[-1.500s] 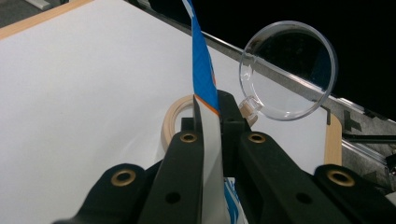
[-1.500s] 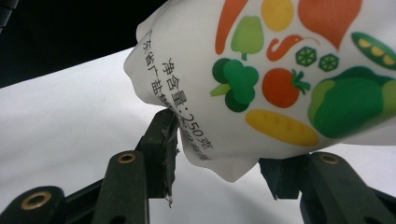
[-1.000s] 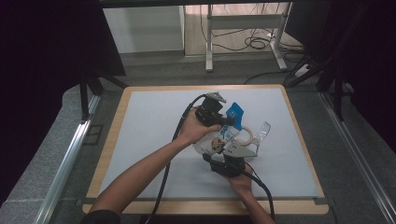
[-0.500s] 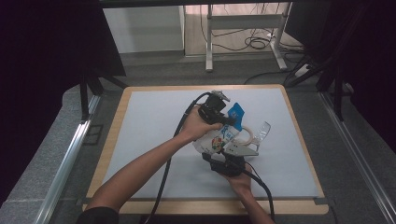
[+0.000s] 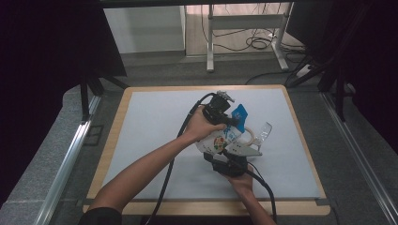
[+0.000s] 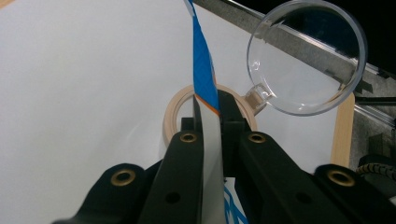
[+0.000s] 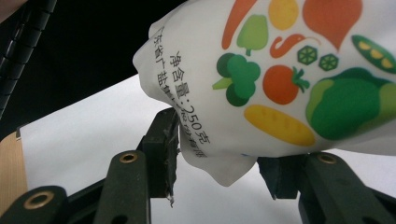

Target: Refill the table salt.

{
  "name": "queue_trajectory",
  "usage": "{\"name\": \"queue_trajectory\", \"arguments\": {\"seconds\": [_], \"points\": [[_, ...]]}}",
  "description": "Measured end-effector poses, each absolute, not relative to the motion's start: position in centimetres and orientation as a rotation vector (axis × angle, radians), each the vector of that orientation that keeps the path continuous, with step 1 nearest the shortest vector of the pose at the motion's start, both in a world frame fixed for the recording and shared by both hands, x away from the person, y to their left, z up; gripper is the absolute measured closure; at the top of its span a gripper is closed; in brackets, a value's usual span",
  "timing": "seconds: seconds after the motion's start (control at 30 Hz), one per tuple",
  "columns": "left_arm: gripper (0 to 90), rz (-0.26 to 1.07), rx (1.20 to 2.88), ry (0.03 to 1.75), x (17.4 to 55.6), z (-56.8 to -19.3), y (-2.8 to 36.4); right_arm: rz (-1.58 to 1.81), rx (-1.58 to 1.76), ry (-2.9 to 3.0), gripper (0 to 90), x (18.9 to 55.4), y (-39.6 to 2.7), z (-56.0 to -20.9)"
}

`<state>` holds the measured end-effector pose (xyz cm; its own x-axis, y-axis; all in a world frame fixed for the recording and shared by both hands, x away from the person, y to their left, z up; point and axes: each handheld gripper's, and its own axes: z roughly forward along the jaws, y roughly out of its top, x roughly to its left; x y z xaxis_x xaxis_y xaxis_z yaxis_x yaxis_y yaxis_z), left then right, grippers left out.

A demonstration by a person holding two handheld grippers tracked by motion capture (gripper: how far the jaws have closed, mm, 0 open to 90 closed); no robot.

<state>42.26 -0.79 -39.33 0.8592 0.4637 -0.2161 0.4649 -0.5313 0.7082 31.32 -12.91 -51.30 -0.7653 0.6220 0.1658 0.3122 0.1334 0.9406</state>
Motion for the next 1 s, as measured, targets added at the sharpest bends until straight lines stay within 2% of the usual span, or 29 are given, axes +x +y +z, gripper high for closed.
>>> {"name": "queue_trajectory", "arguments": {"seconds": [1.0], "points": [[90.0, 0.020, 2.277, 0.652, 42.6, -39.0, -2.1, 1.726, 1.031, 2.052, 53.9, 31.1, -12.3, -51.0]]}}
